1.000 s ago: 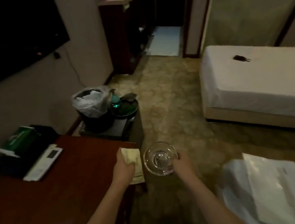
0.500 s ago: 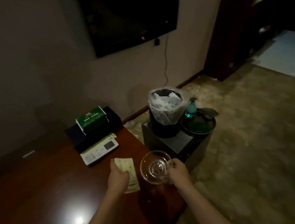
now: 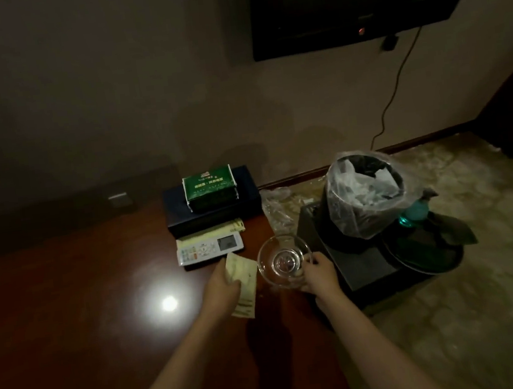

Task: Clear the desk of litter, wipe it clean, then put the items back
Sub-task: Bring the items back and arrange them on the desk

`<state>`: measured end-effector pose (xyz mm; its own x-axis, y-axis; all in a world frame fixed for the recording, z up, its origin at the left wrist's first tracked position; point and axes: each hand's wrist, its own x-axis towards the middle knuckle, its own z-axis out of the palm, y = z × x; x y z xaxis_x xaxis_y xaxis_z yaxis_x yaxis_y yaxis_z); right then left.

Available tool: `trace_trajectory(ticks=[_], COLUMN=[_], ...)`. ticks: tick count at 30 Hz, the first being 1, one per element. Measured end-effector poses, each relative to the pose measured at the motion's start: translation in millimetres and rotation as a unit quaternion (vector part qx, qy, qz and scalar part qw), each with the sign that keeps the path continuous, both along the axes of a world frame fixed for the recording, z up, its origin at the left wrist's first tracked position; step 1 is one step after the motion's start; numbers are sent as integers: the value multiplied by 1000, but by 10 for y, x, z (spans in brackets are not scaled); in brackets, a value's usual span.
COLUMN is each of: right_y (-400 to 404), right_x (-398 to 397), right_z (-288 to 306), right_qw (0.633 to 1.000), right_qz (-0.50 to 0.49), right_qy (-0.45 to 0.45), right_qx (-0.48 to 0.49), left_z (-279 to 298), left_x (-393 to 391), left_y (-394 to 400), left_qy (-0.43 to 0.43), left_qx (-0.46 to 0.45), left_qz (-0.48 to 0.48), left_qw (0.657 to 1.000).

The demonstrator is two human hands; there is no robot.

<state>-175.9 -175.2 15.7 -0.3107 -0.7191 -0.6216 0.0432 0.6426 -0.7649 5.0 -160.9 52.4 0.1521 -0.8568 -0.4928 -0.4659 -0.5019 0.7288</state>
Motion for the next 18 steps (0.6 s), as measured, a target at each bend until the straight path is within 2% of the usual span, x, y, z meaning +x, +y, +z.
trace_trajectory(ticks=[5, 18], right_y=[-268, -1158], right_x=[150, 319], right_z=[-52, -324], right_qw=[999, 997], right_qz=[10, 6], right_qy=[-45, -59], right_qx=[12, 48], left_z=[14, -341], left_x=[199, 524], left_y=[-272, -993], left_qy=[-3, 7], left_qx=[12, 35], left_qz=[43, 87], left_qw=[999, 996])
